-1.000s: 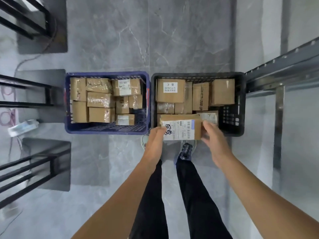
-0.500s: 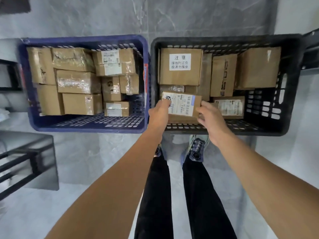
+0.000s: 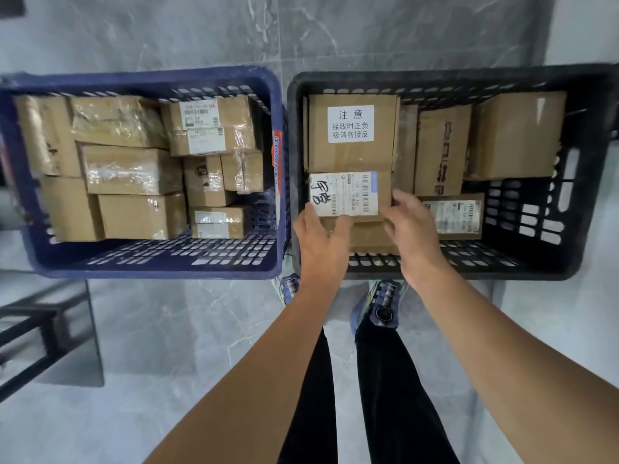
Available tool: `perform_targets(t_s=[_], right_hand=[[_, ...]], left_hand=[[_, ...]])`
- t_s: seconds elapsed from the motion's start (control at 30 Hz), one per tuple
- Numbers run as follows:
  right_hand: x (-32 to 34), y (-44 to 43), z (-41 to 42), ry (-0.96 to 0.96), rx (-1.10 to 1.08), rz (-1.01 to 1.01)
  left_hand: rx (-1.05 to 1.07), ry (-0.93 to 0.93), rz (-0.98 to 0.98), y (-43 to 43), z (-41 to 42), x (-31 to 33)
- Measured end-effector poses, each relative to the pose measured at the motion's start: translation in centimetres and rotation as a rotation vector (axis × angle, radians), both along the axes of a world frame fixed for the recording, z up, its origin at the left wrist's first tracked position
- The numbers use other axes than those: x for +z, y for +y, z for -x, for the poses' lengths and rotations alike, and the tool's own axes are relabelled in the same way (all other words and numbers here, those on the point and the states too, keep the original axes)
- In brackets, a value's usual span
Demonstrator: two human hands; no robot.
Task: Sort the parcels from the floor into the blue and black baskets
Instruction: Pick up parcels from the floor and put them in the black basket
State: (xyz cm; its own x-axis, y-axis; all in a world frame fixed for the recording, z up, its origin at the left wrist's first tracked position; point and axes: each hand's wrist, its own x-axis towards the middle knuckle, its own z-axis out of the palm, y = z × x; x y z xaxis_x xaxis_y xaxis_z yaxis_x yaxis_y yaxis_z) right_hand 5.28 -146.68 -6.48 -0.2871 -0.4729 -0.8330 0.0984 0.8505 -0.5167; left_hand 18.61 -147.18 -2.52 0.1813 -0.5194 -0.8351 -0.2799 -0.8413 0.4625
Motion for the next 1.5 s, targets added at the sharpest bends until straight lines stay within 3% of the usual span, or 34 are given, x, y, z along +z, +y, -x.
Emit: perform_targets(t_s=[0.23, 0.47, 0.7, 1.1, 1.33, 1.5], right_hand=[[-1.3, 0.3, 0.3, 0.041, -0.016, -0.007], [0.2, 0.3, 1.6, -0.050, -0.136, 0.006], [0.6, 0.6, 2.3, -0.031, -0.141, 0.002], [-1.1, 0.1, 1.5, -0.125, -0.324, 0.057], [-1.5, -0.1, 1.1, -0.113, -0.241, 0.065], [-1.8, -0.2, 0.7, -0.108, -0.202, 0.046]], left_hand=[[0.095, -0.020, -0.031, 0.3, 0.1, -0.2], [0.139, 0.061, -0.107, -0.3, 0.2, 0.6], [0.226, 0.007, -0.099, -0.3, 0.3, 0.1], [0.344, 0.164, -0.226, -0.9, 1.0, -2.1], [0.610, 0.251, -0.157, -0.3, 1.2, -3.1], [0.622, 0.239, -0.147, 0.2, 0.7, -3.6]])
